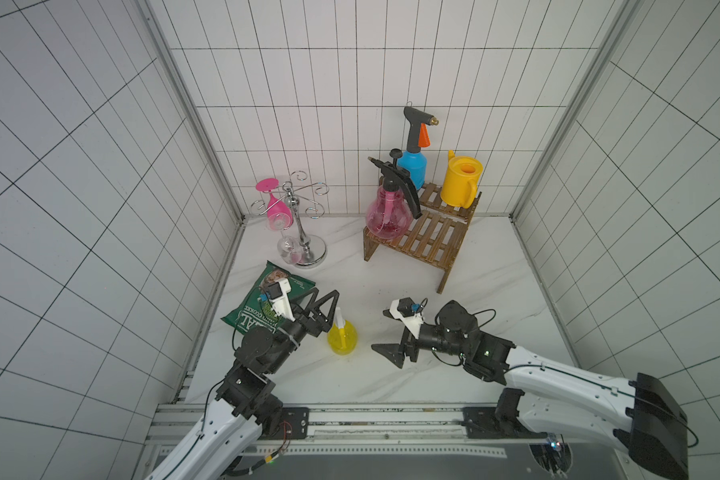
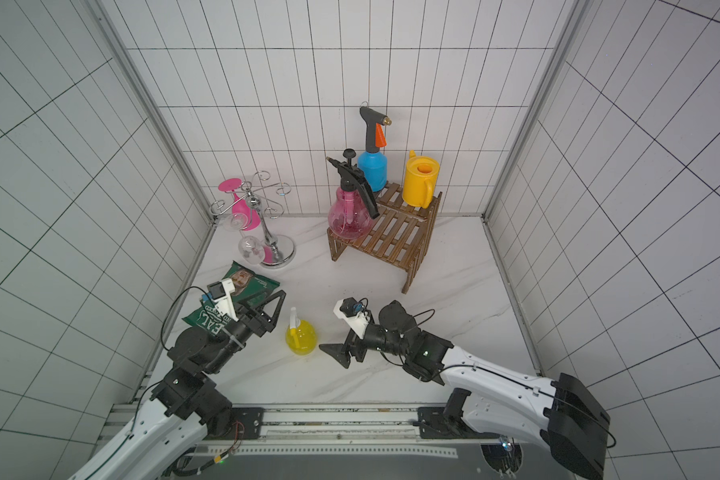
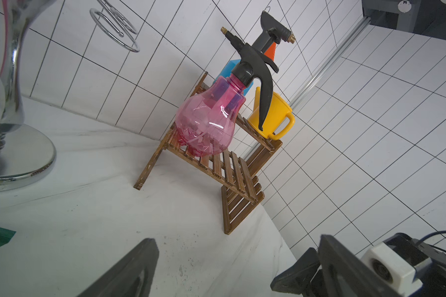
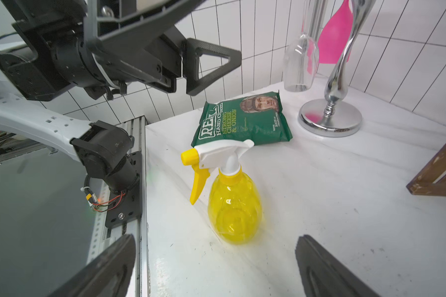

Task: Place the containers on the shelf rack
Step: 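Pick up a container from the center of the board.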

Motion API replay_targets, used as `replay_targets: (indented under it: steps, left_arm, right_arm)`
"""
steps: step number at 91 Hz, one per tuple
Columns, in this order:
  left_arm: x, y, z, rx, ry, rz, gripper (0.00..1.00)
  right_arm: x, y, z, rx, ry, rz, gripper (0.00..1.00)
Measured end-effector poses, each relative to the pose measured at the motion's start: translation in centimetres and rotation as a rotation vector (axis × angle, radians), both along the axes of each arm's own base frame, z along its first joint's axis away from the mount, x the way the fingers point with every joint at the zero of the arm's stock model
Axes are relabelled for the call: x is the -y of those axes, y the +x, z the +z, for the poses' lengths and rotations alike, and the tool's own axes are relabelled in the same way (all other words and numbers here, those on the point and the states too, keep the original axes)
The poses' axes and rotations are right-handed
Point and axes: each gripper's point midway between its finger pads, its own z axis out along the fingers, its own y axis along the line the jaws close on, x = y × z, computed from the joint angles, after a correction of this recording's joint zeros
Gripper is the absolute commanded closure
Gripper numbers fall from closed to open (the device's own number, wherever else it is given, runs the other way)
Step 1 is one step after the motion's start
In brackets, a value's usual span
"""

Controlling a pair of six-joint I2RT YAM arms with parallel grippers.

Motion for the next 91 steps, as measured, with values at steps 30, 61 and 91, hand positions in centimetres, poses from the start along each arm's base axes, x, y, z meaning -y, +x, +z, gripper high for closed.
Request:
replay_targets:
  steps: [30,61,91]
  left_arm:
    - [-1.4,0.8,-0.8,-0.014,0.014,0.091,0.01]
    - [-3.3,0.6,-0.8,-0.003,-0.009,0.177,0.01]
    - [-4.8,0.8,-1.1,-0.033,-0.053,0.259,0.01]
  right_arm:
    - [-2.5,-1.2,-1.8,-0.022,-0.082,0.001,0.00]
    - [-3.0,-2.0,-2.6,-0.049,-0.102,-0.069,0.00]
    - [-3.4,-2.0,-3.0,-0.103,-0.111,-0.148,0.02]
